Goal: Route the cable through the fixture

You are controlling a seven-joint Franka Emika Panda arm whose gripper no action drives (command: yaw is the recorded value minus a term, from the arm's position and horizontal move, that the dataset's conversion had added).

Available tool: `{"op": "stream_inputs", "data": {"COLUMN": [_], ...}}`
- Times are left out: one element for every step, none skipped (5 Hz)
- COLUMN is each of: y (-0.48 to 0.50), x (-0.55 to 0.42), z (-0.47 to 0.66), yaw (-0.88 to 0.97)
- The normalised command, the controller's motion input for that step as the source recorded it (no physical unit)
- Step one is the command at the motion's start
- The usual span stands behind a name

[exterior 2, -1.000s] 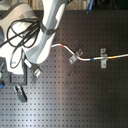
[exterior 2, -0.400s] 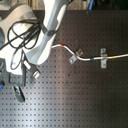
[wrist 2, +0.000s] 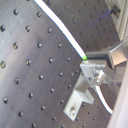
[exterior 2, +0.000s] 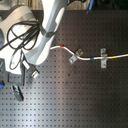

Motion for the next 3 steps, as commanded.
{"op": "stream_inputs", "data": {"y": [0.345, 0.288, 0.002], "x": [-0.269, -0.209, -0.023], "z": [0.36, 0.41, 0.00], "yaw": [0.05, 0.00, 0.00]}}
